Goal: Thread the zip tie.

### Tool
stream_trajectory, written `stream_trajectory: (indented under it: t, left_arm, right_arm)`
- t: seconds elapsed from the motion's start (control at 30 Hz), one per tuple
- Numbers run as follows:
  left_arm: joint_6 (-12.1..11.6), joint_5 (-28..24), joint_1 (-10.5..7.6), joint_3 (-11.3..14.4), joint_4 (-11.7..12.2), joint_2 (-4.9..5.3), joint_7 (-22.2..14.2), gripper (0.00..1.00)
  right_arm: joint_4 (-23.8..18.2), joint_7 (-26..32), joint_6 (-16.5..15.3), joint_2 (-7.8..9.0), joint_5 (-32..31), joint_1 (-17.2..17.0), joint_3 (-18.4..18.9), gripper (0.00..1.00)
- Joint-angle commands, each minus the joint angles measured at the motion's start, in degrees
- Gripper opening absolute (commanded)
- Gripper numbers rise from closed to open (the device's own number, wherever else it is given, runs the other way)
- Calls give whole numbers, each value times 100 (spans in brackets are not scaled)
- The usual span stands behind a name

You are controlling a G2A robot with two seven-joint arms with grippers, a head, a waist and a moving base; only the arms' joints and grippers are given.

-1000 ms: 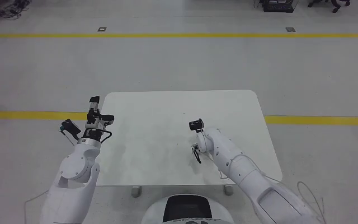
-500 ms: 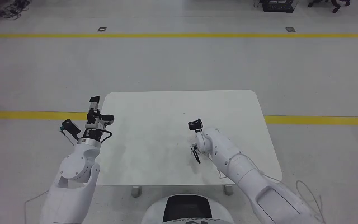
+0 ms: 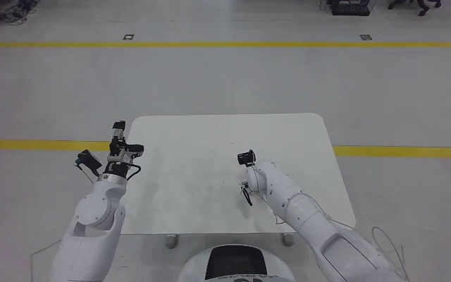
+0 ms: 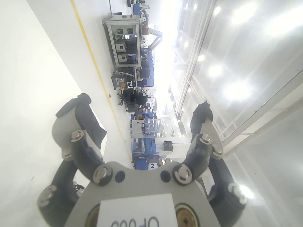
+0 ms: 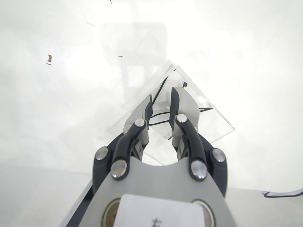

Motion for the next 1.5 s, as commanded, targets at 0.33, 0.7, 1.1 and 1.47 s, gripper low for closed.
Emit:
stream_trajectory:
  t: [0.33, 0.7, 1.1, 1.47]
  left_arm:
    - [0, 0, 0, 0, 0, 0, 0, 100]
    - [0, 0, 0, 0, 0, 0, 0, 100]
    - [0, 0, 0, 0, 0, 0, 0, 100]
    - [0, 0, 0, 0, 0, 0, 0, 100]
  right_arm:
    - [-122, -11, 74, 6, -93, -67, 84, 12]
    - [-328, 71, 87, 39, -256, -186, 218, 14]
    - [-203, 28, 35, -7, -234, -153, 222, 15]
    - [11, 46, 88, -89, -326, -57, 133, 7]
